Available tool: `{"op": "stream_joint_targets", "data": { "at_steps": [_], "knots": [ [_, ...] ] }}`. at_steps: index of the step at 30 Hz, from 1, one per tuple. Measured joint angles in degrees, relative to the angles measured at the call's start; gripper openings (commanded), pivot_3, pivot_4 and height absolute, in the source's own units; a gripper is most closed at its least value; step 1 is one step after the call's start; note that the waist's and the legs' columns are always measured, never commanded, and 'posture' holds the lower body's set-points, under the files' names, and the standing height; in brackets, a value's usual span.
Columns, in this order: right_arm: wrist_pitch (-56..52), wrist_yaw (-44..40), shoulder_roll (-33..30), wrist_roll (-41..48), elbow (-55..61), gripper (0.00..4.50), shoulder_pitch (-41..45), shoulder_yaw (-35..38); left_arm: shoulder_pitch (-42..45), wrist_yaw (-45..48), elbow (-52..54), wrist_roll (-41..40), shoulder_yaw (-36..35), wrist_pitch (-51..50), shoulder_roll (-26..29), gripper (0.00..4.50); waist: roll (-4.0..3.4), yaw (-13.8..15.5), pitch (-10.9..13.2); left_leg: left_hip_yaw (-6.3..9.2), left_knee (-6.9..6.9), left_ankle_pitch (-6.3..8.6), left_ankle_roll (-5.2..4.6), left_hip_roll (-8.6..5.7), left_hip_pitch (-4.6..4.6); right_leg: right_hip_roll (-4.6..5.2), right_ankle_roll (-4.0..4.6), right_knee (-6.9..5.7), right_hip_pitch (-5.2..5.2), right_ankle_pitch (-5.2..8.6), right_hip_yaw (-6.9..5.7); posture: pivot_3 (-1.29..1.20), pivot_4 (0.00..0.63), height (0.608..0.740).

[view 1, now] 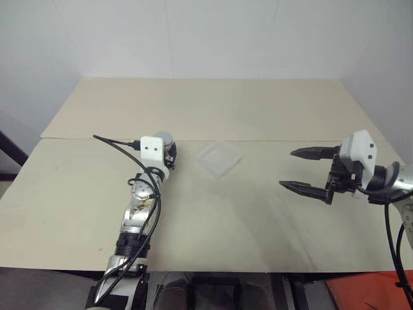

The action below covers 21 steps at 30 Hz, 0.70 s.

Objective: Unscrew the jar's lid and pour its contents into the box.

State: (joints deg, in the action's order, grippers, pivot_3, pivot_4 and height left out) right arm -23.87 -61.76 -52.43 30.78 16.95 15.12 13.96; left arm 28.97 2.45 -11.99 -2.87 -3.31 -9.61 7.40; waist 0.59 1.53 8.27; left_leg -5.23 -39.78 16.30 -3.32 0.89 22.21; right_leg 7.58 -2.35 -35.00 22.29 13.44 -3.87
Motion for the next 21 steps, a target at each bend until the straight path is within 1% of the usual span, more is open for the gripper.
{"op": "stream_joint_targets", "data": {
  "at_steps": [5,9,12,13,15,16,18,20,21],
  "knots": [
    [-0.4,1.1,0.7,1.5,0.9,4.5,0.5,0.0,0.4,1.8,-0.2,0.0,0.2,-0.1,0.7,2.05,0.01,0.0,0.0,0.0,0.01,0.0,0.0,0.0,0.02,-0.01,0.0,-0.02,0.01,0.0,-0.02,0.0,0.15,0.74],
    [-2.0,3.0,2.8,2.6,2.5,4.5,4.0,-1.6,2.8,12.0,1.4,-2.4,1.3,-3.6,7.4,2.05,0.0,-0.5,0.0,0.0,0.0,-0.04,0.07,0.02,0.04,-0.08,0.0,-0.05,0.07,0.0,-0.02,0.0,0.15,0.74],
    [-3.5,3.8,5.3,3.7,2.6,4.5,8.3,-4.5,5.3,23.7,3.6,-6.8,1.6,-7.6,15.2,2.05,0.0,-1.2,0.0,-0.02,0.01,-0.06,0.1,0.03,0.04,-0.11,0.0,-0.11,0.11,0.0,-0.01,0.0,0.15,0.74],
    [-4.3,4.1,6.2,4.0,2.4,4.5,10.0,-5.7,6.4,28.7,4.0,-9.1,1.3,-8.7,18.3,2.05,0.0,-1.3,0.0,-0.03,0.01,-0.06,0.1,0.04,0.05,-0.12,0.0,-0.12,0.11,0.0,-0.02,0.0,0.15,0.74],
    [-5.2,4.2,7.3,4.3,2.0,4.5,12.8,-7.4,8.1,37.6,4.2,-13.9,0.2,-10.9,22.6,2.05,-0.01,-1.3,0.0,-0.02,0.01,-0.06,0.11,0.04,0.05,-0.13,0.0,-0.13,0.12,0.0,-0.03,0.0,0.15,0.74],
    [-6.1,4.4,8.0,4.5,1.5,4.5,14.7,-8.4,8.6,43.9,4.1,-16.9,-0.3,-11.5,25.2,2.05,-0.01,-1.3,0.0,-0.04,0.01,-0.06,0.11,0.03,0.09,-0.13,-0.01,-0.13,0.16,0.01,-0.04,0.0,0.15,0.74],
    [-7.9,4.7,9.6,5.6,0.6,4.5,17.8,-9.3,9.4,54.7,3.1,-20.6,-0.5,-10.7,28.3,2.05,-0.02,-1.3,0.0,-0.05,0.01,-0.06,0.11,0.01,0.11,-0.13,-0.02,-0.12,0.18,0.01,-0.07,0.0,0.15,0.74],
    [-9.8,5.3,11.8,6.7,0.3,4.5,21.0,-10.5,10.3,63.3,1.0,-23.3,-0.2,-10.3,29.2,2.05,-0.02,-1.0,0.0,-0.05,0.0,-0.07,0.12,-0.01,0.13,-0.13,-0.02,-0.11,0.17,0.01,-0.11,0.0,0.15,0.74],
    [-10.6,5.6,12.7,6.9,0.3,4.5,22.3,-11.2,10.9,65.6,0.2,-24.1,0.2,-10.4,28.9,2.05,-0.02,-0.9,0.0,-0.02,-0.02,-0.07,0.12,-0.02,0.15,-0.14,-0.02,-0.11,0.16,0.01,-0.15,0.0,0.15,0.74]
  ]
}}
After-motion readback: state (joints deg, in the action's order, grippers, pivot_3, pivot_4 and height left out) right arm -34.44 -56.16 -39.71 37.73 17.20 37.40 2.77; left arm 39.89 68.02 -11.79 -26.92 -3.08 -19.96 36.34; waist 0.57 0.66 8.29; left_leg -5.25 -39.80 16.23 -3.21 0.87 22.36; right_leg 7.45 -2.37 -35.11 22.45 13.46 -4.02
